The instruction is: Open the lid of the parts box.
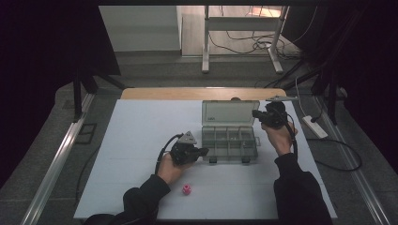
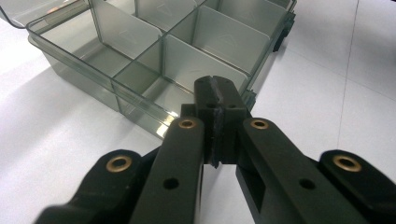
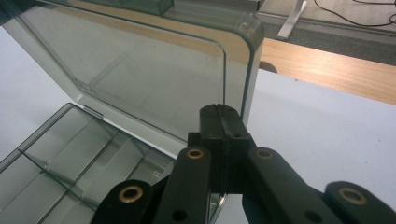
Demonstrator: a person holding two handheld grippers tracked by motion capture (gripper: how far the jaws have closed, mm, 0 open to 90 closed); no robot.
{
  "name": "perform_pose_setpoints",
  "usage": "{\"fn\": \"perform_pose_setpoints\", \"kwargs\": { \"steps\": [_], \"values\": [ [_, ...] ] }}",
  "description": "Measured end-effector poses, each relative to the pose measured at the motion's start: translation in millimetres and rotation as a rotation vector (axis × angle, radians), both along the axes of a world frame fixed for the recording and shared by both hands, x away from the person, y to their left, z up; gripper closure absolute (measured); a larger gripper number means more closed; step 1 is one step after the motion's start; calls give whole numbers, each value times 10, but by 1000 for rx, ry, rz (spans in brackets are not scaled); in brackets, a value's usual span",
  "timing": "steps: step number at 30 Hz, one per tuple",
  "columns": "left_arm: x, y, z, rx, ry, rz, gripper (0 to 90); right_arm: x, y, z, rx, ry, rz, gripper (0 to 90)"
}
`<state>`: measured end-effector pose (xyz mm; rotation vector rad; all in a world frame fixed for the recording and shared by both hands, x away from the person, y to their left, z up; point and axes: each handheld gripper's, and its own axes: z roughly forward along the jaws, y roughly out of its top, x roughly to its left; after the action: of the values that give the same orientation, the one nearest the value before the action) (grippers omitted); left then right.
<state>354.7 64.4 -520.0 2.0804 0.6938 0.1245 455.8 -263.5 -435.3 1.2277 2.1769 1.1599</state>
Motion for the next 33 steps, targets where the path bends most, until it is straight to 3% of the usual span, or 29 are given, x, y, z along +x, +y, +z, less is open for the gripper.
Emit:
{"fn": "perform_pose_setpoints", "kwargs": {
  "steps": [33],
  "values": [
    [0,-12,1,7,0,6,890,201,32,-134,-2,23,-33,893]
  ]
}}
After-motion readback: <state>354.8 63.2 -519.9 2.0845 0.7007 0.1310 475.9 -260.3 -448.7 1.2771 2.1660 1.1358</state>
